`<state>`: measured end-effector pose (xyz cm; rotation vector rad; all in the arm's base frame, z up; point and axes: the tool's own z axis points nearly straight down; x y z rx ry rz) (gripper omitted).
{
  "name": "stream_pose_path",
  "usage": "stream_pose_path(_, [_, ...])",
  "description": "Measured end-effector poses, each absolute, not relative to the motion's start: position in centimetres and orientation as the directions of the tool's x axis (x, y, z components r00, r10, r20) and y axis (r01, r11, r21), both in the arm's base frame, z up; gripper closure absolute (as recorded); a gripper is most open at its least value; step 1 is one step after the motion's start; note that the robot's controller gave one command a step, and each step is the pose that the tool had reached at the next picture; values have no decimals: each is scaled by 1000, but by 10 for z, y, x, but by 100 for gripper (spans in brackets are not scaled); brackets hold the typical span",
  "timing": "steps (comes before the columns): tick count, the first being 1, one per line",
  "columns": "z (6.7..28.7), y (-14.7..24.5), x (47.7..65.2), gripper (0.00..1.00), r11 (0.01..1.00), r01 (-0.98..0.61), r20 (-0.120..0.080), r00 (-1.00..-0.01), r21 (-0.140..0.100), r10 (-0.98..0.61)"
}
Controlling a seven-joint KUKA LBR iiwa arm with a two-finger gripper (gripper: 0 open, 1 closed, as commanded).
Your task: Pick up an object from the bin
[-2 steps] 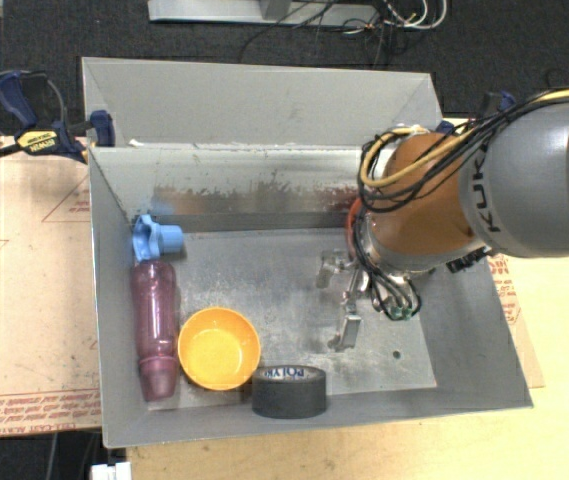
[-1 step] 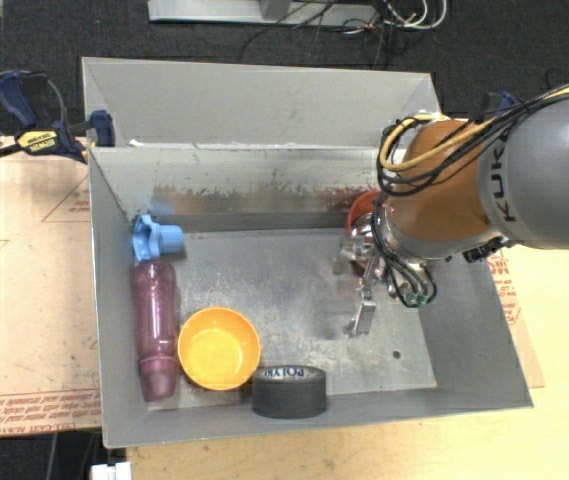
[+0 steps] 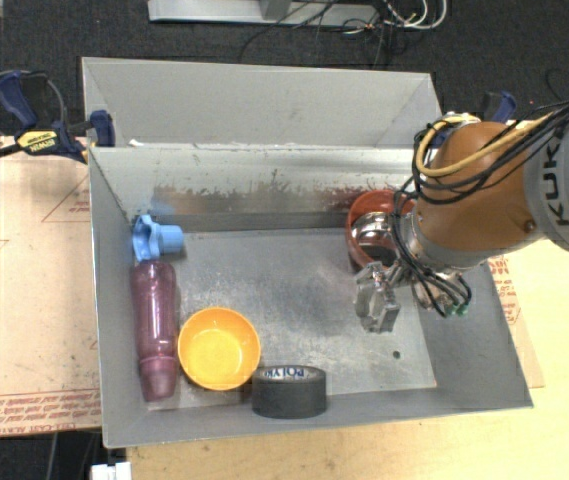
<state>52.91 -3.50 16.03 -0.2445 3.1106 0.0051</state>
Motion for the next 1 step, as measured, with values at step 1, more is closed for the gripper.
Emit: stream_pose_path(1, [160, -35, 529, 100, 988, -156, -22, -988, 2, -156])
